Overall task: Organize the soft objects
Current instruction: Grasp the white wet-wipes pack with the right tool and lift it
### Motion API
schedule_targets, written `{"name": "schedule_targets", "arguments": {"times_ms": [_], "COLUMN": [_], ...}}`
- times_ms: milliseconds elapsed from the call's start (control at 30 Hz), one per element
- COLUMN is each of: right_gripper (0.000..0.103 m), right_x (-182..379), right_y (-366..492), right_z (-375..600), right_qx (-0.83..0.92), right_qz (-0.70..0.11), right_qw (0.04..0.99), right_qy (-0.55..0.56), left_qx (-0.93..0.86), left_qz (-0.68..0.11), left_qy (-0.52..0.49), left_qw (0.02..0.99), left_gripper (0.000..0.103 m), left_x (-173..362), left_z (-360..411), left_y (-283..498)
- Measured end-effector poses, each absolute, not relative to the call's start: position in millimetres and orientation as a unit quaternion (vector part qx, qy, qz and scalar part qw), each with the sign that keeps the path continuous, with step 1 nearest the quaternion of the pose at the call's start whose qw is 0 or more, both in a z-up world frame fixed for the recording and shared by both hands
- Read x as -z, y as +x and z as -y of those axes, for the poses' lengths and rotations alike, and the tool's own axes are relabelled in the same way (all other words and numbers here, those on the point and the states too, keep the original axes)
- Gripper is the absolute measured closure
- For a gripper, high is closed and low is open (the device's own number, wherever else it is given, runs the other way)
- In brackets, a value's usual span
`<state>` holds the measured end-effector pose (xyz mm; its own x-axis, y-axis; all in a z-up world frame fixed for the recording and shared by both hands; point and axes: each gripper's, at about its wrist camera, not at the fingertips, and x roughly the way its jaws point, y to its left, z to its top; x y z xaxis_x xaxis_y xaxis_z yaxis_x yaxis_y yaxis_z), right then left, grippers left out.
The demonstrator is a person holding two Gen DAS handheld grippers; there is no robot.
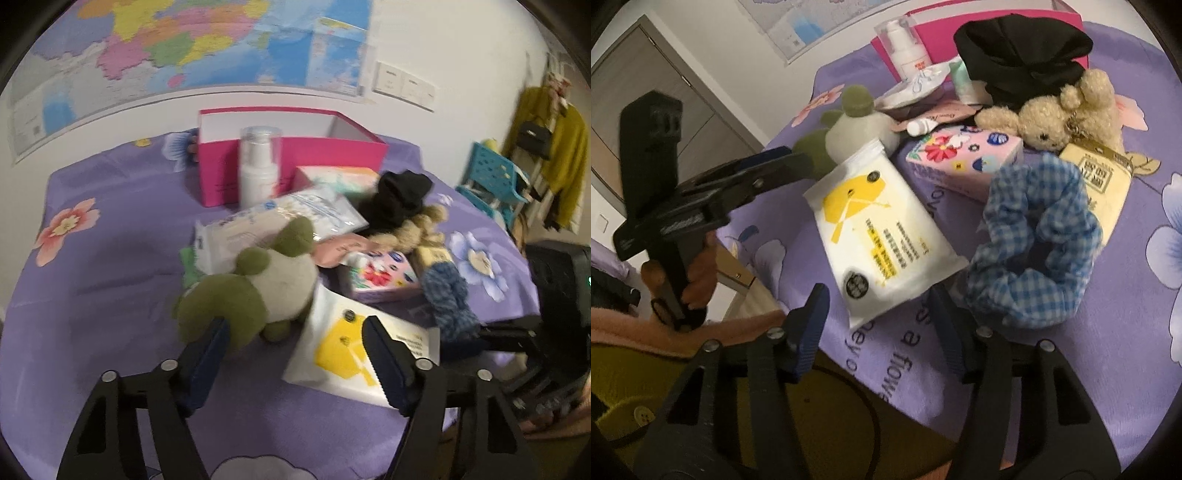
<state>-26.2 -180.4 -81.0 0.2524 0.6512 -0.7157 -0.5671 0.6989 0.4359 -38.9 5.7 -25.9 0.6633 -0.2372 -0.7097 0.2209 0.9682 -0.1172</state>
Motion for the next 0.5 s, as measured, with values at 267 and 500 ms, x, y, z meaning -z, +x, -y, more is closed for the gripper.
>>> {"name": "schedule_targets", "arguments": {"times_ms": [267, 500], "right_gripper": [0.07, 0.081], "right_x": [81, 69], "right_y": [-16, -15], "right_z": [183, 180], "right_qx": [-0.373, -0.374], "right_qz": [-0.469, -0.443], "right_qw": [0.799, 0.814], "right_qy": [0.055, 0.031], "left_qx": [0.18, 0.2], "left_qz": [-0.445, -0.468], "left_qy": [-0.004, -0.058], "left_qw": [0.877, 0.859], "left_gripper": [0.044, 0.048], "left_x": [50, 57], "left_z": [10, 0], "left_y": [-28, -24]}}
